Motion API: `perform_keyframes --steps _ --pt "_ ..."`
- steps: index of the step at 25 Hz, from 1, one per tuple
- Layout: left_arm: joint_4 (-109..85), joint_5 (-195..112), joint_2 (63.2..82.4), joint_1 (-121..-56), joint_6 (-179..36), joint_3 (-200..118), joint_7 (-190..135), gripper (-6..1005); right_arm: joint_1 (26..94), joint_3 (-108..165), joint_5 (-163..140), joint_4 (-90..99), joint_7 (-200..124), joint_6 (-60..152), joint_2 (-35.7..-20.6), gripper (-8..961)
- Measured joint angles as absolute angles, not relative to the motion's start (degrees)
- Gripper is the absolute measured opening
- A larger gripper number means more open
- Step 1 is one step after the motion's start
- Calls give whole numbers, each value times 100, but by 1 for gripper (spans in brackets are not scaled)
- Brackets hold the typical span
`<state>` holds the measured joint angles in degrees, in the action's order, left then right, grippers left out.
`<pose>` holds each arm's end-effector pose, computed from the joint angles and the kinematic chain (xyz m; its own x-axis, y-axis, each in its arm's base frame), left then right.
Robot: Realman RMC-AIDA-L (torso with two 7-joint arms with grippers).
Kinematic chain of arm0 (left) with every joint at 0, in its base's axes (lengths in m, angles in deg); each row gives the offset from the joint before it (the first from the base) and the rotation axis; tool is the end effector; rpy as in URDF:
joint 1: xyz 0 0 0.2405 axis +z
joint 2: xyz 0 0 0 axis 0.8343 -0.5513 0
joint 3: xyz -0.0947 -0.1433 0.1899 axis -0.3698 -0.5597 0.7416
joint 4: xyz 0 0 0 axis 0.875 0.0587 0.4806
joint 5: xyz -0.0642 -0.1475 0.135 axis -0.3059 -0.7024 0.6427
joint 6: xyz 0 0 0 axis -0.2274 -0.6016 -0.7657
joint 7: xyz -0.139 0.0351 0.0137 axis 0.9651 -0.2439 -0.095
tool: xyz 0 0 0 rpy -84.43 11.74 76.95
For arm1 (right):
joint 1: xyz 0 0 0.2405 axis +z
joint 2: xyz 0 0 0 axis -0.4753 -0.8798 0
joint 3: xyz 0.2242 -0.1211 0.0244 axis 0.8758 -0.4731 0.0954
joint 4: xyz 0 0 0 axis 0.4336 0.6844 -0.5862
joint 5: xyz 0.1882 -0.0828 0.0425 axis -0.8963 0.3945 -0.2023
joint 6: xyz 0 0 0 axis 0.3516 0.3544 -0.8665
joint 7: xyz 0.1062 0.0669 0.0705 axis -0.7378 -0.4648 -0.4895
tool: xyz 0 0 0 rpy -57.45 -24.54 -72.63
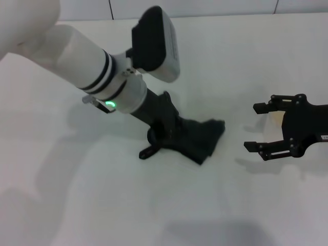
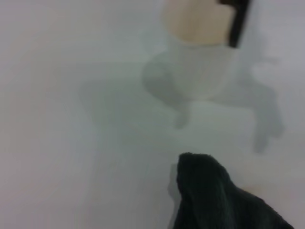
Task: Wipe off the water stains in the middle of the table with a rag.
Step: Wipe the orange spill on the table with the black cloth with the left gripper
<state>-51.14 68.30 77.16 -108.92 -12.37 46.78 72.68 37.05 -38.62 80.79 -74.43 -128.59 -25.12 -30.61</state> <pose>-0.1409 0.3723 -0.1090 0.9783 -0.0302 -0.2049 -0.0356 -0.9991 -0.0227 0.2246 0.2927 0.0370 0.9705 -0.1133 -0.2130 -0.1810 -0.9257 -0.3322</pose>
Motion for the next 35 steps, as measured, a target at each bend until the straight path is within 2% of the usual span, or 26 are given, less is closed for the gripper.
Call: perform_keyframes --steps 14,35 --pt "-5114 7453 7712 -10844 -1686 3882 7262 60 3673 -3881 8019 -7462 -12858 -2550 -3061 857" --pt "-5278 6611 7758 -10829 -1276 5142 7226 60 3643 -3881 8011 -7479 -12859 -2521 -3061 856"
